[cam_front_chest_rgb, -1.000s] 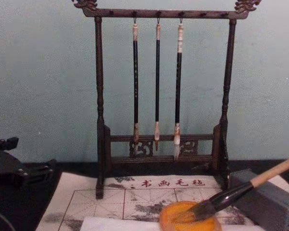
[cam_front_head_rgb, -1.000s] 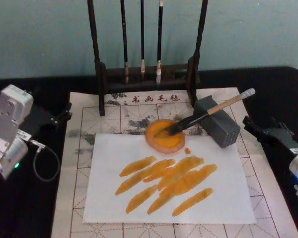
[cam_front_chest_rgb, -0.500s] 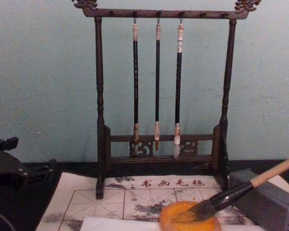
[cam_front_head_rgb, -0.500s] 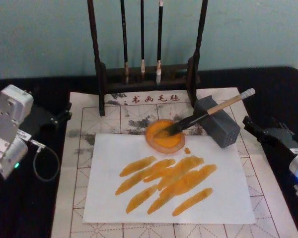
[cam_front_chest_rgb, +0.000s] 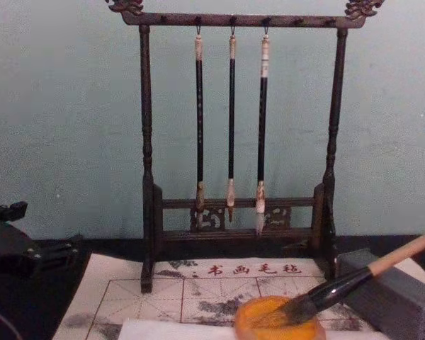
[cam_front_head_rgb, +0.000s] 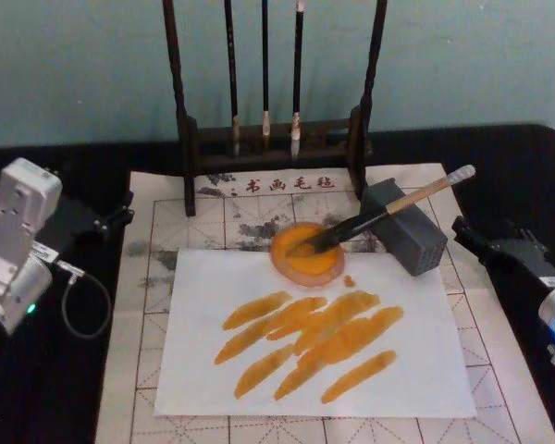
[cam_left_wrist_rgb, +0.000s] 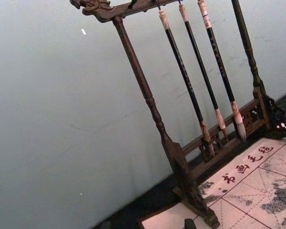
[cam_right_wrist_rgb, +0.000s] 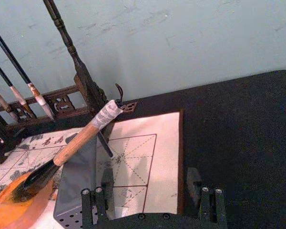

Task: Pick up the brush from the inkstone, write on the paper, then place the brush back to its original position.

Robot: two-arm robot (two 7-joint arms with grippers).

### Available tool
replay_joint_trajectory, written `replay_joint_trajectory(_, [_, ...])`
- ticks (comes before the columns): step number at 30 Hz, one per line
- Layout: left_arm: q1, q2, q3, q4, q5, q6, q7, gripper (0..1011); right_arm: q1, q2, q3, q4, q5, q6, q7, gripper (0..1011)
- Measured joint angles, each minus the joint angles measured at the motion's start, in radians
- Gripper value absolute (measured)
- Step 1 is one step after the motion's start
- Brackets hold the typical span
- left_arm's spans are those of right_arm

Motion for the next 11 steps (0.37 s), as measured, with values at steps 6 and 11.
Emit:
replay_joint_trajectory(6, [0.000,0.000,0.000,0.000,0.000,0.000,0.000,1001,0.000,0.000,0.000,0.000,0.000,0.000,0.000,1000])
replay_joint_trajectory(11, [0.000,0.000,0.000,0.000,0.000,0.000,0.000,1001,0.000,0.000,0.000,0.000,0.000,0.000,0.000,1000])
